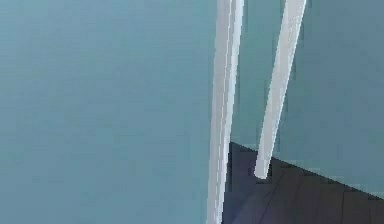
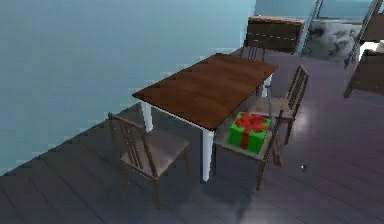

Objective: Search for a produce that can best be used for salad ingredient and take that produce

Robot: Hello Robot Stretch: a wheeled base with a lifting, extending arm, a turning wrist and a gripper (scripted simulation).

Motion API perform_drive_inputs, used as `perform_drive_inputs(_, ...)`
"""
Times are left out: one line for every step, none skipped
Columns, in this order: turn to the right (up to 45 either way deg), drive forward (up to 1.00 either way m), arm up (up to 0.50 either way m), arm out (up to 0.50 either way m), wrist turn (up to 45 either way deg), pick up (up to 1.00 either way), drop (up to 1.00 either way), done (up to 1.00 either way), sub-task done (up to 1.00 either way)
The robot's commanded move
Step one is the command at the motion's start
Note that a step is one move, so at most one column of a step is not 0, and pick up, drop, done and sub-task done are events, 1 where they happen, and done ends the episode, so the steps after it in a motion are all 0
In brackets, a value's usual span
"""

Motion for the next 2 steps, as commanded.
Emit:
perform_drive_inputs(45.0, 0.00, 0.00, 0.00, 0.0, 0.00, 0.00, 0.00, 0.00)
perform_drive_inputs(45.0, 0.00, 0.00, 0.00, 0.0, 0.00, 0.00, 0.00, 0.00)
